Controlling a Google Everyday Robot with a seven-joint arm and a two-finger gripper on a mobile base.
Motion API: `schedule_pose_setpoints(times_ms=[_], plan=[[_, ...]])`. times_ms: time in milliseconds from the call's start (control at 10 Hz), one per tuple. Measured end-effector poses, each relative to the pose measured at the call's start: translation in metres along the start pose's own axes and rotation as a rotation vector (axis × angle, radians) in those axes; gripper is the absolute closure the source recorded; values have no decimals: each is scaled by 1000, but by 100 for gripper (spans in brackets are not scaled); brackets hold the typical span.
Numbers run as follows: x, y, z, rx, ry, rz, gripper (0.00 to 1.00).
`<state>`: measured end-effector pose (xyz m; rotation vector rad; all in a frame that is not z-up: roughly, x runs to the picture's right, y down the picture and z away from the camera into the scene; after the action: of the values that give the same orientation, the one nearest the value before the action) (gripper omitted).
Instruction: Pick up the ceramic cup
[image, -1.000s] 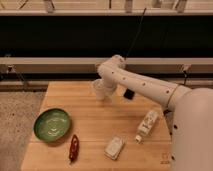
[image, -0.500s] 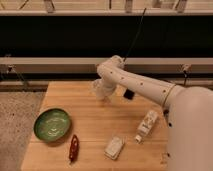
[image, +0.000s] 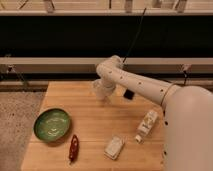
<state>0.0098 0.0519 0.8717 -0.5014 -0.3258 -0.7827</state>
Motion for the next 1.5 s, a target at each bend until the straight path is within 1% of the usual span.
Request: schedule_pose_setpoints(times_ms=[100, 200, 300, 400, 500, 1000, 1100, 1200, 1400, 1500], plan=[[1, 0, 1, -3, 0, -1, 25], [0, 0, 2, -8, -4, -4, 25], [0, 0, 3, -10, -5, -5, 21], [0, 0, 5, -12, -6, -7, 20], [1, 0, 6, -14, -6, -9, 26], [1, -2, 8, -18, -8, -22, 76], [0, -1, 8, -19, -9, -23, 83], [1, -1, 3, -17, 0, -31, 94], [1, -2, -7, -15, 3, -38, 96], [5, -1, -18, -16, 10, -48, 96]])
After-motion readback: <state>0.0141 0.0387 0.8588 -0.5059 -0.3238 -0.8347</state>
